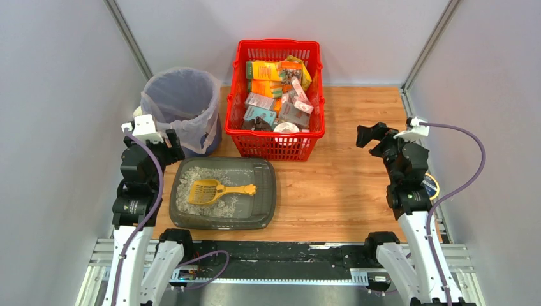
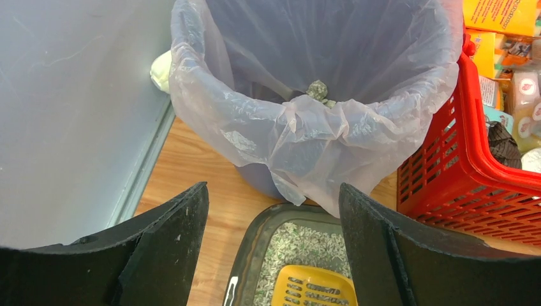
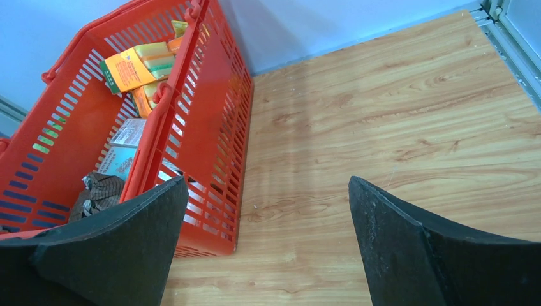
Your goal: Clean the litter box
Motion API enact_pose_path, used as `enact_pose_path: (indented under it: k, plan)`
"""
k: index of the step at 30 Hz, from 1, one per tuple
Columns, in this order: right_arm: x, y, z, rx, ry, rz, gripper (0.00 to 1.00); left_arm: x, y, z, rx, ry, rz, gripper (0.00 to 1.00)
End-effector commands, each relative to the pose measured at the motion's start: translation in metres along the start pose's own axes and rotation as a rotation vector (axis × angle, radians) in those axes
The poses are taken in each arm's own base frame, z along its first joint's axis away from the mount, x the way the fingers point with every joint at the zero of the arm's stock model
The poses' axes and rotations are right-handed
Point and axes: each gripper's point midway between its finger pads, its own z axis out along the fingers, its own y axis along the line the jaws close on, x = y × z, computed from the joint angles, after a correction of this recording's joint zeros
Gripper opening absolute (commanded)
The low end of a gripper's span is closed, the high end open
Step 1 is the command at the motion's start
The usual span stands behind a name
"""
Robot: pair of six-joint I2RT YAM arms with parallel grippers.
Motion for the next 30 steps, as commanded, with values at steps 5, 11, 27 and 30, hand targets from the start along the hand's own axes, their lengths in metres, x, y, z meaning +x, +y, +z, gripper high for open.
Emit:
enact_pose_path:
  k: [5, 11, 27, 30]
  plan:
    - [-0.034, 0.028, -0.010, -0.097, -0.030, -0.038, 1.00, -0.018, -0.004, -0.004, 0.023, -0.044, -0.022, 0.83]
    - [-0.038, 0.058, -0.016, -0.227, 0.065, -0.062, 0.98, -0.010, -0.021, 0.001, 0.120, -0.017, 0.011, 0.84]
    - [0.031, 0.188, -0.065, -0.606, 0.348, -0.104, 0.83, 0.014, -0.023, 0.019, 0.112, 0.107, 0.036, 0.82]
    - [0.054, 0.241, -0.078, -0.781, 0.384, -0.078, 0.82, 0.015, -0.024, 0.020, 0.114, 0.108, 0.019, 0.82]
